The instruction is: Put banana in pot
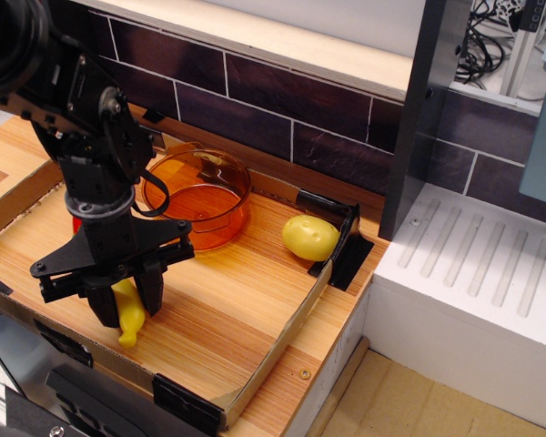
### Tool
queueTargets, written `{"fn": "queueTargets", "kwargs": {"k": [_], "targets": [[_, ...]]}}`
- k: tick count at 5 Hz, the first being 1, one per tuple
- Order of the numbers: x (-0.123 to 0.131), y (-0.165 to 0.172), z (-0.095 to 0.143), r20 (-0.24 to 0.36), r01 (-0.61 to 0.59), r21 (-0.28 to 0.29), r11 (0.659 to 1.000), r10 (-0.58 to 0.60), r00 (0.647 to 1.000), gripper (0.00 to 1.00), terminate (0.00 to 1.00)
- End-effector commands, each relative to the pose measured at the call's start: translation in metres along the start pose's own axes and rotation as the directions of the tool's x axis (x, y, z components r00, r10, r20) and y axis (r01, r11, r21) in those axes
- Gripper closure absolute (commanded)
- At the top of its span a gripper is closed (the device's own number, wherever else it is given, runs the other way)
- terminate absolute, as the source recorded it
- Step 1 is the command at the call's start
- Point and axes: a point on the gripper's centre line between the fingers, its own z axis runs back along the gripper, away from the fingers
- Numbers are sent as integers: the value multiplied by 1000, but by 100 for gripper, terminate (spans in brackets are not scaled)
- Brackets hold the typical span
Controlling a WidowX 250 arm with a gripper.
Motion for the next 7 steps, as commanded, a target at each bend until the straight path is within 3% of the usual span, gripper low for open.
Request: {"fn": "queueTargets", "kwargs": {"k": [1, 3, 5, 7], "targets": [[9, -22, 57, 9, -102, -103, 990, 103, 995, 100, 0], [46, -47, 102, -32, -249, -148, 957, 247, 968, 100, 0], [84, -66, 87, -8, -322, -129, 938, 324, 946, 100, 0], [92, -72, 58, 16, -316, -94, 944, 318, 948, 100, 0]]}}
